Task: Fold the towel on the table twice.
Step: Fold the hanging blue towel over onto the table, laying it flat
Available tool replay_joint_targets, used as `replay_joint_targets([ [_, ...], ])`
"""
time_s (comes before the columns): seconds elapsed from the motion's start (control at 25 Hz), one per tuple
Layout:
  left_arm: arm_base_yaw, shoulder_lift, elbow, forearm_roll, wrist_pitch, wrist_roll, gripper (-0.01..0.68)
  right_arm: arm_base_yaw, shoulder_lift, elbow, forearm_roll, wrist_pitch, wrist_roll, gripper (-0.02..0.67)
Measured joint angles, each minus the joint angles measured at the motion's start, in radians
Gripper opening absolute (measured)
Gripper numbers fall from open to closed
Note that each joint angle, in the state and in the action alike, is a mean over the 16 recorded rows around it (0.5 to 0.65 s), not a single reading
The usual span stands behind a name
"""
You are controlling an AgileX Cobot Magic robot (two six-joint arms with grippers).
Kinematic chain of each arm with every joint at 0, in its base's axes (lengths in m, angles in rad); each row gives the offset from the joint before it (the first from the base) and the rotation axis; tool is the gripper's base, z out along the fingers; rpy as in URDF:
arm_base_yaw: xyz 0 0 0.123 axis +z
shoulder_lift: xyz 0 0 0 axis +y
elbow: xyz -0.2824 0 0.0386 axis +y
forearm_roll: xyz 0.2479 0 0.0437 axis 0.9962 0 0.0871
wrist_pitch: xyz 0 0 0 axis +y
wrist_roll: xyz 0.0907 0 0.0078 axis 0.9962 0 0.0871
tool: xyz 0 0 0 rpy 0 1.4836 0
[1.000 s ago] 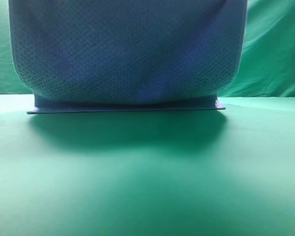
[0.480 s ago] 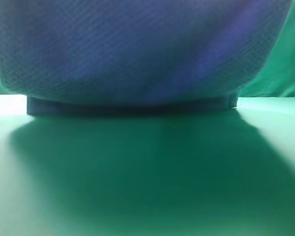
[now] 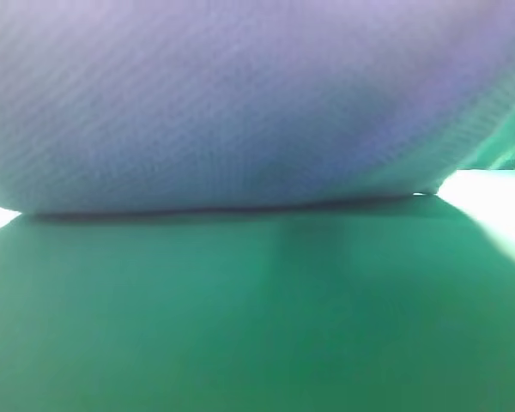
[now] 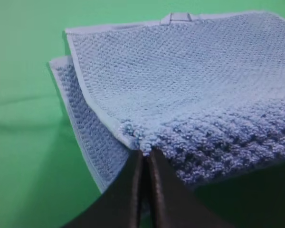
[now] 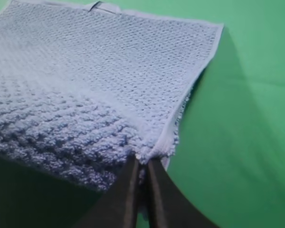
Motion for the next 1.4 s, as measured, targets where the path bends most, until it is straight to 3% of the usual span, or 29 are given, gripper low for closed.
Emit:
replay_joint_targets([
  [0.64,-0.013,-0.060,0.183,-0.096,-0.047,0.009,0.000,0.000,-0.081,0.156,0.116,0.002,-0.077,0.000],
  [1.0,-0.015,0.039,0.188,-0.114,-0.273,0.011,0.000,0.000,0.066,0.099,0.077,-0.138,-0.085,0.000],
  [1.4,-0.015,0.281,0.111,-0.125,-0.524,0.044,0.000,0.000,0.367,-0.064,0.023,-0.309,-0.087,0.000],
])
